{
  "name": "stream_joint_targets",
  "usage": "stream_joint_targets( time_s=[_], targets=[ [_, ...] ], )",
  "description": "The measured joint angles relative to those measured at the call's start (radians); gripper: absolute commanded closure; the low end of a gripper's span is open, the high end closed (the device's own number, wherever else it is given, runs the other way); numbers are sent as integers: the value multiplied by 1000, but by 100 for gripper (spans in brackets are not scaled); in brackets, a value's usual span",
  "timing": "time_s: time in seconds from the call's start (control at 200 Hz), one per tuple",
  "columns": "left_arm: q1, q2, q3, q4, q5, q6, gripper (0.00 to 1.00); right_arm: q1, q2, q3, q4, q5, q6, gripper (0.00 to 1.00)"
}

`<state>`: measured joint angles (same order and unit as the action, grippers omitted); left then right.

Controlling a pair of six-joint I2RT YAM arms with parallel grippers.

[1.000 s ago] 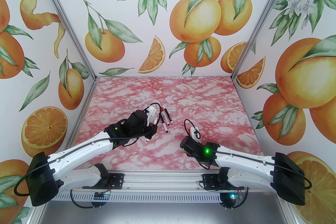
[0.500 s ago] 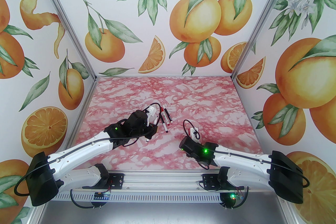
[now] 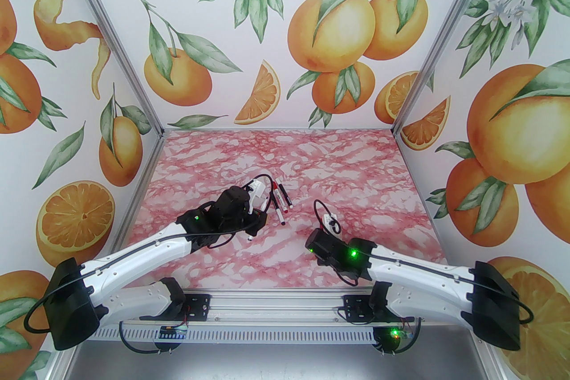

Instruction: Open the pen caps

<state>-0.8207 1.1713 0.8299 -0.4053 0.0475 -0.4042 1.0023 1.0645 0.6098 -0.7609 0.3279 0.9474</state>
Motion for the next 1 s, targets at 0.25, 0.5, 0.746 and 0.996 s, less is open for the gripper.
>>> stream_joint_targets(
  time_s=[0.25,0.5,0.746,0.996],
  targets=[
    [119,-68,-1,-1,84,30,96,-102,85,163,-115,-126,-94,81],
    [186,-114,-15,6,165,45,95,-143,238,237,-195,-228,-187,82],
    [220,-119,-58,28,227,43,96,-201,306,244,-243,-302,-247,81],
    [259,-119,-69,47,273,44,96,-264,372,262,-245,-362,-292,81]
  ],
)
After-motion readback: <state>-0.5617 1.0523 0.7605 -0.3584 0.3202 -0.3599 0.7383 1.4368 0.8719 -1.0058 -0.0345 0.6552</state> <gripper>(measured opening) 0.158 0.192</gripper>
